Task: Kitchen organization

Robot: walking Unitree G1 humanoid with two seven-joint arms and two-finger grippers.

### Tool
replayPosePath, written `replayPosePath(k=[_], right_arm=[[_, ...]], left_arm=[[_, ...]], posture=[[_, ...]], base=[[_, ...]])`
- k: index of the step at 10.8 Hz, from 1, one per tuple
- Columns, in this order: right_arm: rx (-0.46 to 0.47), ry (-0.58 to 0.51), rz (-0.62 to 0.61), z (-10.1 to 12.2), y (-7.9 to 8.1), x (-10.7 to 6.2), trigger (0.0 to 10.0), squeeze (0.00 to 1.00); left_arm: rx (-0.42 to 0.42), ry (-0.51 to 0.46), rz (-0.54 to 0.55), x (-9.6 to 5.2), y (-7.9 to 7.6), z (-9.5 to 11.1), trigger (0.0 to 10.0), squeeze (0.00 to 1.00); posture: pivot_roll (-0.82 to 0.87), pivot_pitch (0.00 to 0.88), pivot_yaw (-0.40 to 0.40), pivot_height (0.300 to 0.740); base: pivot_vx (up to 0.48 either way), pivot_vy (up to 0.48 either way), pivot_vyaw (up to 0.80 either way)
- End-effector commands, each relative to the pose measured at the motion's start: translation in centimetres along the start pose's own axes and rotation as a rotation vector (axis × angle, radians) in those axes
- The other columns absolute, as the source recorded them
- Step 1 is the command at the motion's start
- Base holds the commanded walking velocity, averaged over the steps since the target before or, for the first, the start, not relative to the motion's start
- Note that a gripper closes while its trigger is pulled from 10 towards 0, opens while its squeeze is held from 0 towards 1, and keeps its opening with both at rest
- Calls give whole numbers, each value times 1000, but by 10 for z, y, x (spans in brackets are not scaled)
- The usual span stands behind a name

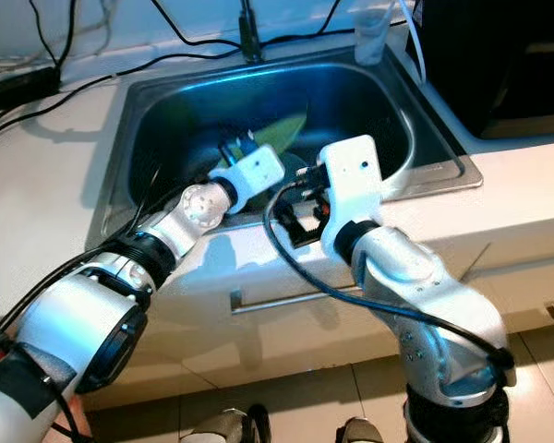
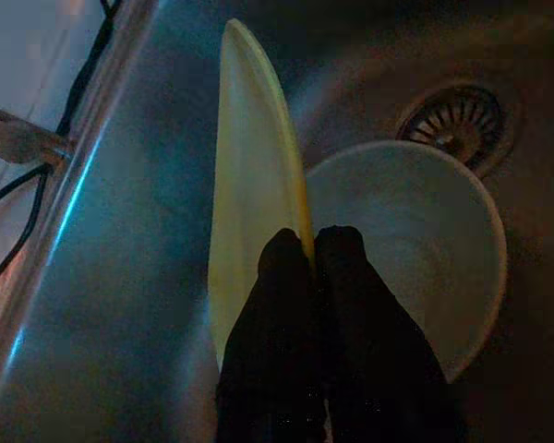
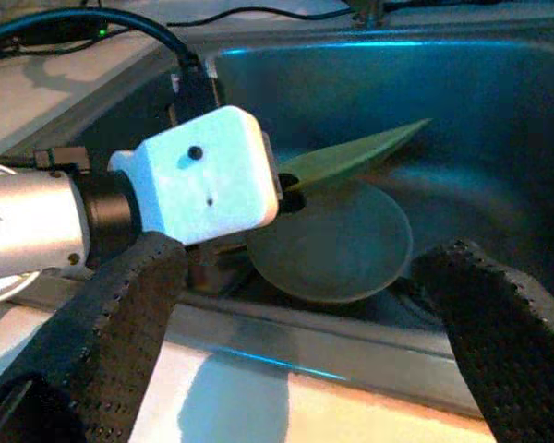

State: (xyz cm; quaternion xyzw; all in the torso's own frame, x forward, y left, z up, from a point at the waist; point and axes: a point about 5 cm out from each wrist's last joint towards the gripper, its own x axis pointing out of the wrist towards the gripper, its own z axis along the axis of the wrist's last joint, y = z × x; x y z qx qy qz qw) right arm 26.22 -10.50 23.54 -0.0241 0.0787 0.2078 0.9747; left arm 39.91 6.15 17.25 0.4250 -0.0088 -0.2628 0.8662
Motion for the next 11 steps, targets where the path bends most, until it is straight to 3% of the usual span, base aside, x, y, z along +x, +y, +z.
replayPosePath(k=[1,5,6,7,11], right_arm=[[-5,-8,5,3,3,-4,10000,0],[-5,56,11,-2,3,-9,10000,0],[-3,67,13,-2,3,-10,10000,0],[-2,76,9,-3,2,-11,10000,0],[5,101,2,-6,2,-14,10000,0]], left_arm=[[17,62,-101,-3,-24,-18,10000,0],[28,104,-96,-6,-20,-28,10000,0],[23,104,-99,-7,-20,-28,10000,894],[17,105,-99,-7,-19,-29,10000,1000],[16,119,-98,-8,-20,-33,10000,1000]], posture=[[-205,167,150,740],[-212,172,145,740],[-212,172,145,740],[-213,173,146,740],[-213,177,145,740]], base=[[0,0,0],[0,0,0],[0,0,0],[0,0,0],[0,0,0]])
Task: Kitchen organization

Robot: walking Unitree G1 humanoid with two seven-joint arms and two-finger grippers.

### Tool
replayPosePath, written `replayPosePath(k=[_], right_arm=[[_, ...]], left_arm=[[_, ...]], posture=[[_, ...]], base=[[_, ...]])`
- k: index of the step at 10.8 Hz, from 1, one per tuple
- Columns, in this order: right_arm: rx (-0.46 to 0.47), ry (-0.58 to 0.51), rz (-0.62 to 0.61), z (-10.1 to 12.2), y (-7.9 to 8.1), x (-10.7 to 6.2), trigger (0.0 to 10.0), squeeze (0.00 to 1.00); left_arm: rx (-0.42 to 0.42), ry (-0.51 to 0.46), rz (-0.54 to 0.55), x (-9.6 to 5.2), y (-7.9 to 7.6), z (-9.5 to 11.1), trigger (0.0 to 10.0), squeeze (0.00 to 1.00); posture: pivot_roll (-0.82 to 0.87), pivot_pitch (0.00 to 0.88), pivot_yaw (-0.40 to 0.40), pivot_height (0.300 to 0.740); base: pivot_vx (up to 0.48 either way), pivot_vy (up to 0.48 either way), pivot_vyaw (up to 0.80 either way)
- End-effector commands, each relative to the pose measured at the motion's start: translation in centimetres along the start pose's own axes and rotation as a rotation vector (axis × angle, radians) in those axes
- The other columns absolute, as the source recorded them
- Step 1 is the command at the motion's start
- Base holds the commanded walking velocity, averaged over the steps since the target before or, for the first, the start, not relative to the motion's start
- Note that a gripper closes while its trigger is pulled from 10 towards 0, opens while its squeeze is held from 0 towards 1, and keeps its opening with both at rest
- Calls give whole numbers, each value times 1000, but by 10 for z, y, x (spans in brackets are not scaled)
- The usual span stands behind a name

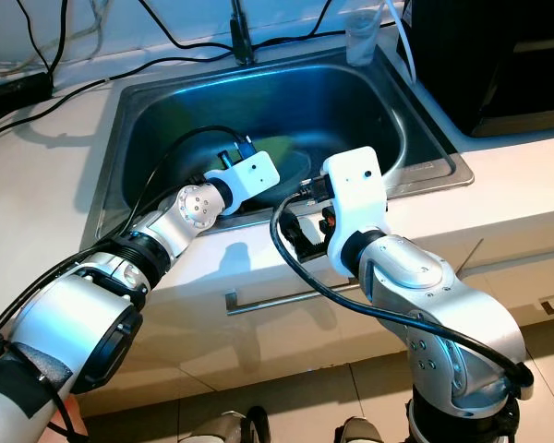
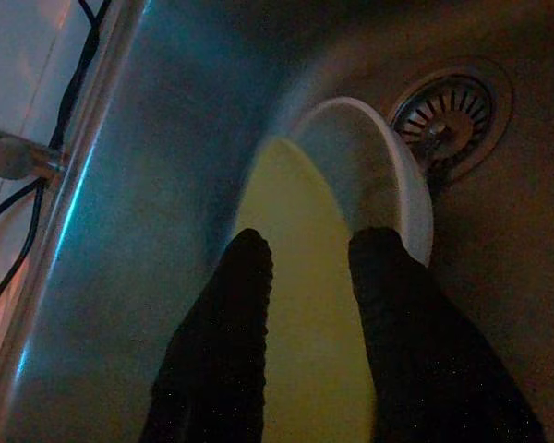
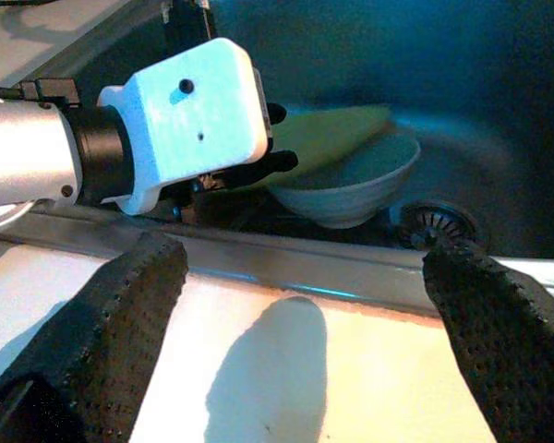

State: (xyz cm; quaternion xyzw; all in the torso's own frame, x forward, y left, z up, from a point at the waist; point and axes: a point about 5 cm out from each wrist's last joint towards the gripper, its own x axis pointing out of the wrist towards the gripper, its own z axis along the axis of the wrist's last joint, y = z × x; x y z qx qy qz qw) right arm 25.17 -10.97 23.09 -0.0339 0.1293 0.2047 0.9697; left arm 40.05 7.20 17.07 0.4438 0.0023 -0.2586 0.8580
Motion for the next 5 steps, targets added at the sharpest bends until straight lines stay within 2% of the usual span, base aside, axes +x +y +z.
replayPosePath(k=[1,3,5], right_arm=[[4,-2,3,0,1,-3,10000,0],[5,-1,1,-1,1,-3,10000,0],[8,0,1,-1,0,-2,10000,0]], left_arm=[[-18,88,-92,-5,-25,-24,10000,1000],[-21,92,-91,-5,-25,-25,10000,1000],[-65,84,-82,-5,-21,-25,10000,1000]], posture=[[-212,176,145,740],[-207,174,146,740],[-203,169,145,740]], base=[[0,0,0],[0,0,0],[0,0,0]])
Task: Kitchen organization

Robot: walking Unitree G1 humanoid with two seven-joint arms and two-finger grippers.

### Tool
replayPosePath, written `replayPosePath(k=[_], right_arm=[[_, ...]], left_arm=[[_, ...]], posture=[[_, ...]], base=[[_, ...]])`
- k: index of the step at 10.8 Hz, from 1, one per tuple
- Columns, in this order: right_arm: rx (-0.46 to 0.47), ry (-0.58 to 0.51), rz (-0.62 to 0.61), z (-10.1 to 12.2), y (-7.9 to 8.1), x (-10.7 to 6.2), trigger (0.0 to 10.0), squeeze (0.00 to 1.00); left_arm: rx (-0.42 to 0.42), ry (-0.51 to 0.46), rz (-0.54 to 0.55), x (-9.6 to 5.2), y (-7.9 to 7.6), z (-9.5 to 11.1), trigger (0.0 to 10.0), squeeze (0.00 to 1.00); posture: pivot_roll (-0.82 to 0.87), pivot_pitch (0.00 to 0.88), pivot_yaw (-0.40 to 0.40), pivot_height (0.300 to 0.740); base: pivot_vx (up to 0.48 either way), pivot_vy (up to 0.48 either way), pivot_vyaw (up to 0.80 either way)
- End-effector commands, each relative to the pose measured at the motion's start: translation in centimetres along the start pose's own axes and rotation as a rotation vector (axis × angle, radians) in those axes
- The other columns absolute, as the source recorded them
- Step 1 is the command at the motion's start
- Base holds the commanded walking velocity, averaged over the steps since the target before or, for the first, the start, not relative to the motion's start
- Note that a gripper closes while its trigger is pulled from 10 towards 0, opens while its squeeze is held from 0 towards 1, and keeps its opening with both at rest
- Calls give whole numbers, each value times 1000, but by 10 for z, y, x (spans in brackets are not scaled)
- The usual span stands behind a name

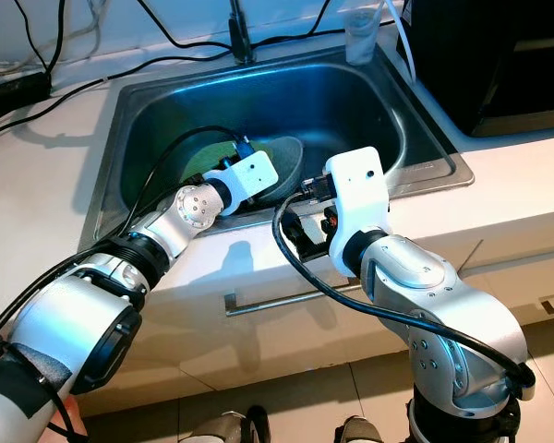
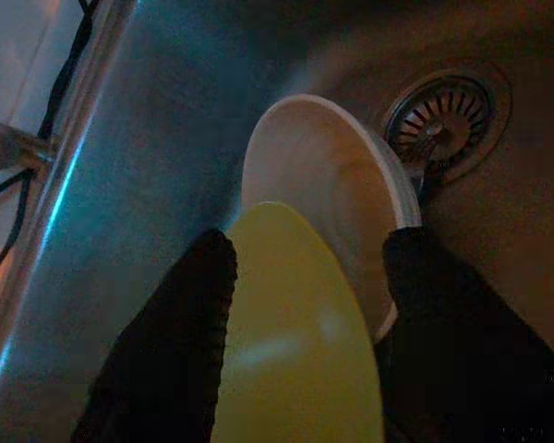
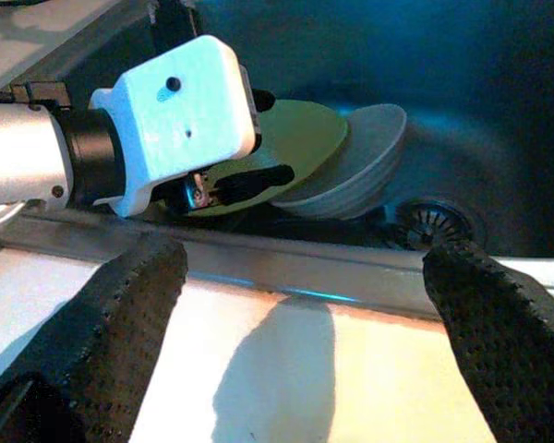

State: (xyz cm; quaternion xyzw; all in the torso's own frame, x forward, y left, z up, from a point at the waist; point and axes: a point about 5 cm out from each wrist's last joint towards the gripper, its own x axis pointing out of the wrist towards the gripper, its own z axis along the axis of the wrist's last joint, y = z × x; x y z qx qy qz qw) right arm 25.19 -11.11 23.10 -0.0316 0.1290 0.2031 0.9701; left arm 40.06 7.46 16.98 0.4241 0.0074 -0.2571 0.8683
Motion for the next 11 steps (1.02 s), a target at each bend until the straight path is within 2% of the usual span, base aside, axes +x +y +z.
replayPosePath(k=[1,2,3,5,6,7,8,10,11], right_arm=[[4,3,7,-2,1,0,10000,0],[3,1,11,-2,1,1,10000,0],[3,-5,12,-1,1,3,10000,0],[4,-13,22,-1,2,7,10000,0],[3,-18,28,0,2,10,10000,0],[3,-24,32,0,2,11,10000,0],[1,-33,39,2,3,15,10000,0],[-4,-46,47,3,3,19,10000,0],[-2,-63,49,4,3,24,10000,0]], left_arm=[[-45,70,-67,-4,-17,-22,10000,1000],[-90,42,-29,-4,-9,-16,10000,1000],[-186,-16,38,-2,5,-5,10000,1000],[-308,-113,140,-4,22,6,10000,1000],[-347,-190,194,-5,36,17,10000,1000],[-395,-229,226,-7,43,21,10000,1000],[-459,-285,286,-12,56,23,10000,1000],[-534,-319,333,-17,67,20,10000,1000],[-578,-277,467,-26,80,7,10000,1000]], posture=[[-196,163,142,740],[-191,158,142,740],[-178,148,139,740],[-150,133,130,740],[-141,129,126,740],[-126,121,123,740],[-112,112,120,740],[-88,98,122,740],[-67,84,121,740]], base=[[0,0,0],[0,0,0],[0,0,0],[0,0,0],[0,0,0],[0,0,0],[0,0,0],[0,0,0],[0,0,0]])
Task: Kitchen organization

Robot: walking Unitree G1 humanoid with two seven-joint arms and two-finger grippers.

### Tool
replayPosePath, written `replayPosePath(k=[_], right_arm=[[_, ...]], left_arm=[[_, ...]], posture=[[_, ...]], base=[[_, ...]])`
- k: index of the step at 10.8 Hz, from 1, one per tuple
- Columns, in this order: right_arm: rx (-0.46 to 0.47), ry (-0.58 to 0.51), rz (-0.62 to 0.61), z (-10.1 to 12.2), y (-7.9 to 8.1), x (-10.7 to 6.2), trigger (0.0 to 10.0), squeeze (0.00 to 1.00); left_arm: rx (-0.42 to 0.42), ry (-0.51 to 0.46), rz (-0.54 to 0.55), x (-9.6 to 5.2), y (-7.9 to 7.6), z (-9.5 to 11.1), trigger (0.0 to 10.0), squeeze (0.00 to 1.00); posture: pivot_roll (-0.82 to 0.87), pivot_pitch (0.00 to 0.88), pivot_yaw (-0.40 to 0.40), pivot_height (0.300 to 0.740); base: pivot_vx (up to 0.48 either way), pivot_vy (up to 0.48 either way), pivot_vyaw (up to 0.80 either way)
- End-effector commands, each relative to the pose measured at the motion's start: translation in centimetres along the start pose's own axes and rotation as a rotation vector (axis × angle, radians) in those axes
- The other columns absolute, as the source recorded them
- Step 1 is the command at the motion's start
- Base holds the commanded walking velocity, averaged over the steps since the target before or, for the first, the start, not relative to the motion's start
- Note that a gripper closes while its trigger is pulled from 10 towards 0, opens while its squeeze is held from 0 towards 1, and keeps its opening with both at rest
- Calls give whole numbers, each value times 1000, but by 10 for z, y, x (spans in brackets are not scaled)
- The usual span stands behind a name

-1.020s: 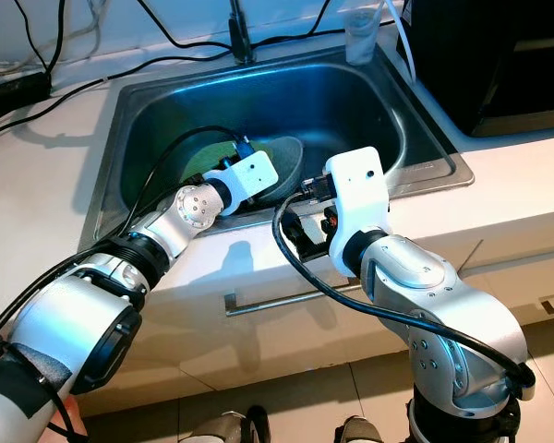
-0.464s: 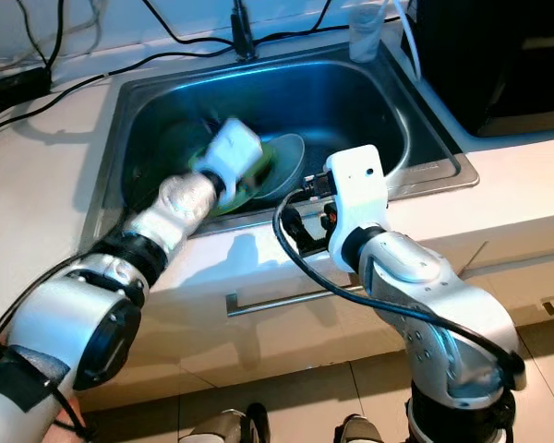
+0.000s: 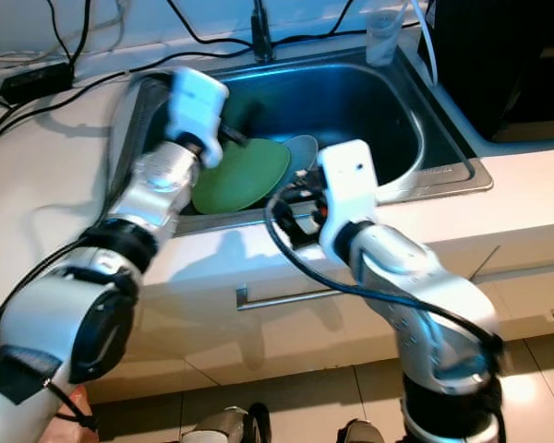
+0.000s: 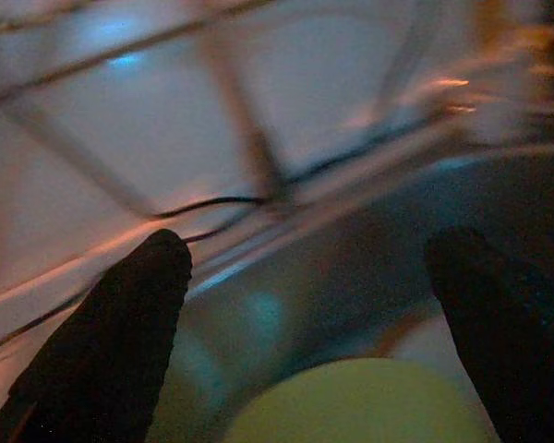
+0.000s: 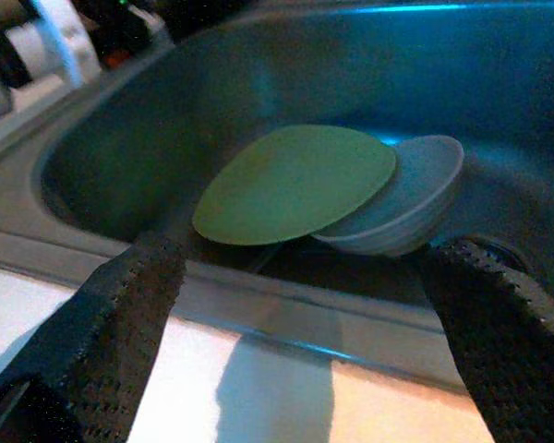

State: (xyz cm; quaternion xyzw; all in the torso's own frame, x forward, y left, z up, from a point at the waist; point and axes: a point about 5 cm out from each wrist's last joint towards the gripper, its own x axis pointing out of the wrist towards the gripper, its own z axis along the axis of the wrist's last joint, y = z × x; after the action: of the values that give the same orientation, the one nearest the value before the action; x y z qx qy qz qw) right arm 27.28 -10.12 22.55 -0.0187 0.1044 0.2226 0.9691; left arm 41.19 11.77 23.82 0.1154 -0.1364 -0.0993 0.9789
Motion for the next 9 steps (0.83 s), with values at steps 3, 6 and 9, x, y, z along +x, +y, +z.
replayPosePath(k=[3,6,9], right_arm=[[-18,-42,5,3,2,6,10000,0],[-20,-74,15,4,4,13,10000,0],[-23,-91,17,3,4,16,10000,0]], left_arm=[[-4,18,106,-22,24,-19,10000,0],[6,50,199,-41,33,-29,10000,0],[23,64,256,-43,51,-25,10000,0]], posture=[[-16,63,123,740],[16,45,128,740],[20,39,140,740]], base=[[0,0,0],[0,0,479],[0,0,217]])
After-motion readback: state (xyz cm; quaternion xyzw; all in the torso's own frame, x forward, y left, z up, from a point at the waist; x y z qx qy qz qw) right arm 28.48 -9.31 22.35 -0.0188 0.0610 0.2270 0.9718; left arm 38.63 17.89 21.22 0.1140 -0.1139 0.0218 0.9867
